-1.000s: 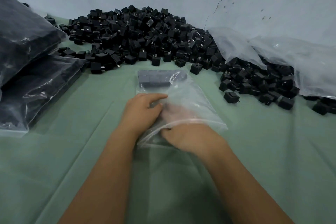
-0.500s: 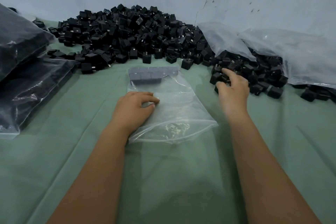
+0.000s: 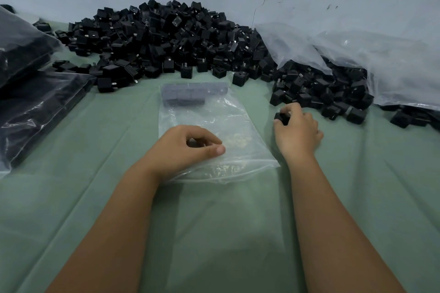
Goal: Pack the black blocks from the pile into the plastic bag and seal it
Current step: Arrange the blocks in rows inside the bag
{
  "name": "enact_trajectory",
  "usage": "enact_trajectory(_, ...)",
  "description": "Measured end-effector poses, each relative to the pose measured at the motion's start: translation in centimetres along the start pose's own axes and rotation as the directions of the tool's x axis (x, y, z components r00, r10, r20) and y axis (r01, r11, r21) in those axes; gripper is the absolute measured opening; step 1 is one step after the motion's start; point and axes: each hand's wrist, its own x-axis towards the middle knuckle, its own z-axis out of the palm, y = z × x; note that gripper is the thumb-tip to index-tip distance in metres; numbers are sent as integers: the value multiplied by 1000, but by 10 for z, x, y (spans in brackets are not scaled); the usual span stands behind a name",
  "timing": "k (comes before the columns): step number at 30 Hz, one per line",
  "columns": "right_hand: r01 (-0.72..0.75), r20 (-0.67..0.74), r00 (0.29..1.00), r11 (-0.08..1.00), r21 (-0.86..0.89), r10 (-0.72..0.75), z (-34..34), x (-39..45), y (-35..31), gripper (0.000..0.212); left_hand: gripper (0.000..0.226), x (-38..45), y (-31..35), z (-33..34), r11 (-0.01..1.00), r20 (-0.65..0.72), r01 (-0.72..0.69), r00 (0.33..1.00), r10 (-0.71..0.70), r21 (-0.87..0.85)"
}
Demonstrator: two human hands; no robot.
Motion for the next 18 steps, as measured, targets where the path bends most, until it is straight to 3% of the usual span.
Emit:
enact_trajectory(3,11,-76,997,956,293,11,-10,-5,-8,28,50,2,1,-4,999,120,23,993,-20,-28)
enact_trajectory(6,109,-170,985,868,484,-29,-27,-15,-31,32,50,4,1,-8,999,182,38,983,-36,-8)
enact_trajectory(10,340,-202,940,707,620,-275,-48,-45,-75,34,49,3,4,-11,999,239,43,970,-35,-27)
enact_trajectory(13,489,-184,853,626,607,-488,-41,-83,-101,43,38,1,11,-14,997,317,47,948,-25,-61)
enact_trajectory(14,544,-198,814,598,589,-546,-35,-94,-106,44,28,-1,13,-14,998,311,31,950,-12,-57)
enact_trajectory(16,654,-239,723,533,537,-648,-24,-113,-113,39,18,-2,9,-12,998,159,-13,987,22,-55)
enact_trajectory(18,764,-284,611,454,459,-739,-17,-123,-115,34,39,-4,-8,-11,998,-90,-11,996,5,-65)
